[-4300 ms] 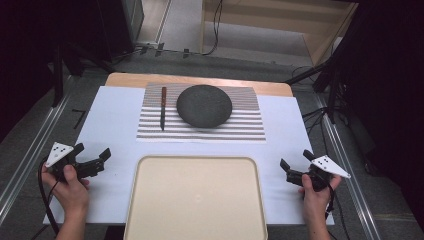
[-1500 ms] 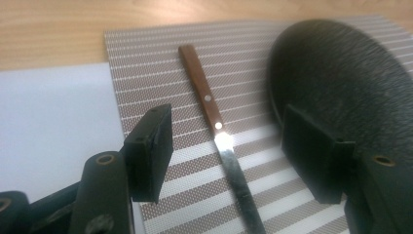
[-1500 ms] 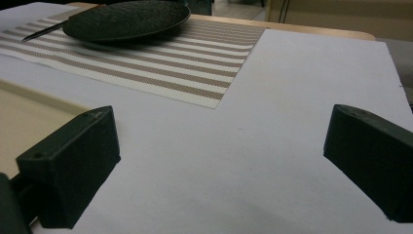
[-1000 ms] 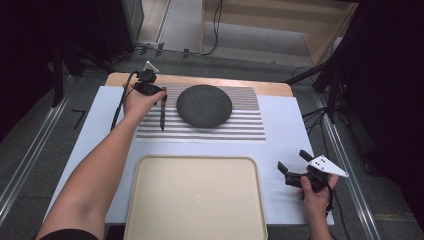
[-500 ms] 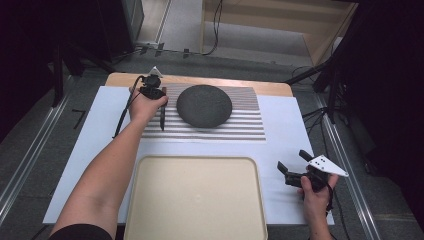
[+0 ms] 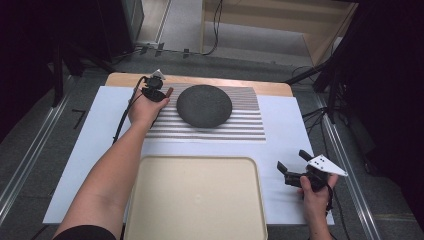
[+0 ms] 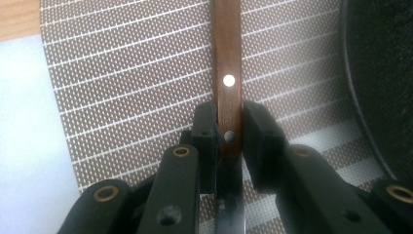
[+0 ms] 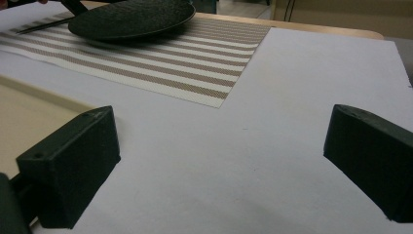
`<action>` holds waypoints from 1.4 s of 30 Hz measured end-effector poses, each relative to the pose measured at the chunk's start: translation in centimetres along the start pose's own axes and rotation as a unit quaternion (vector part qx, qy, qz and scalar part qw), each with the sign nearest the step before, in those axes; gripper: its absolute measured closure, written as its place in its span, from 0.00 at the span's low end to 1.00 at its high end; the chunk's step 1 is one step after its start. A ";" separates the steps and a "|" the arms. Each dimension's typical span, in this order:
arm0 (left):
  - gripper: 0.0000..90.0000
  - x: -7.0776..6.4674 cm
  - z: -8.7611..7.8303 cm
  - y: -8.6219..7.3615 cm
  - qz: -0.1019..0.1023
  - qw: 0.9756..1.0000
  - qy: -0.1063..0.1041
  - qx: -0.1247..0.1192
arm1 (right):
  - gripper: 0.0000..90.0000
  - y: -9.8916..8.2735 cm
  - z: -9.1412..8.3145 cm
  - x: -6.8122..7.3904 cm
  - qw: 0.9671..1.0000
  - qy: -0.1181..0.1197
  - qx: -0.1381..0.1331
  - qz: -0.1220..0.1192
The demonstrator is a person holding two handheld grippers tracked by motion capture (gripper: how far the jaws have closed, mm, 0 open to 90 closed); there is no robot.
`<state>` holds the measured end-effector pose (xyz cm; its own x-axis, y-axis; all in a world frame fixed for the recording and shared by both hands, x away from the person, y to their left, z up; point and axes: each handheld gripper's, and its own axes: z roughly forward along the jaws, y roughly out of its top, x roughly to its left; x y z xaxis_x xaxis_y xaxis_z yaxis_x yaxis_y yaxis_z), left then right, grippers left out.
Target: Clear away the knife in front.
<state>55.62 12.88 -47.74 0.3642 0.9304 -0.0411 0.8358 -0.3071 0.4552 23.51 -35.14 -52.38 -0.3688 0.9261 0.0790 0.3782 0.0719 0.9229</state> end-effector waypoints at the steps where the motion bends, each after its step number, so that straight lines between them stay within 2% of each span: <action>1: 0.84 0.1 0.0 0.0 -0.003 1.000 -0.002 0.001 | 0.00 0.0 0.0 0.0 1.000 -0.001 0.000 0.000; 9: 0.85 0.2 -0.1 -0.2 0.002 1.000 -0.010 -0.007 | 0.00 0.0 0.0 0.0 1.000 -0.001 0.004 0.000; 14: 0.85 0.7 -0.3 -0.3 0.002 1.000 -0.028 -0.004 | 0.00 0.0 0.0 0.0 1.000 0.000 0.003 0.003; 19: 0.85 0.7 -0.5 -0.4 0.017 0.999 -0.035 -0.001 | 0.00 0.0 0.0 -0.1 1.000 0.002 0.001 0.006; 20: 0.85 0.7 -0.9 -0.4 0.022 0.999 -0.041 -0.006 | 0.00 0.0 0.0 -0.1 1.000 0.002 0.001 0.006; 26: 0.85 0.6 -2.4 -0.2 0.022 0.998 -0.059 -0.024 | 0.00 0.0 0.0 -0.1 1.000 0.001 0.001 0.006; 34: 0.85 1.2 -3.8 -0.2 0.027 0.997 -0.062 -0.035 | 0.00 0.0 0.0 -0.1 1.000 0.001 0.000 0.005; 42: 0.85 1.2 -4.9 -0.3 0.040 0.996 -0.063 -0.048 | 0.00 0.0 0.0 -0.1 1.000 0.002 0.000 0.006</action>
<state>53.75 15.05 -43.56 0.4812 0.8698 -0.1092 0.7615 -0.3531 0.5435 23.55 -35.26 -52.38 -0.3670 0.9258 0.0911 0.3823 0.0608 0.9221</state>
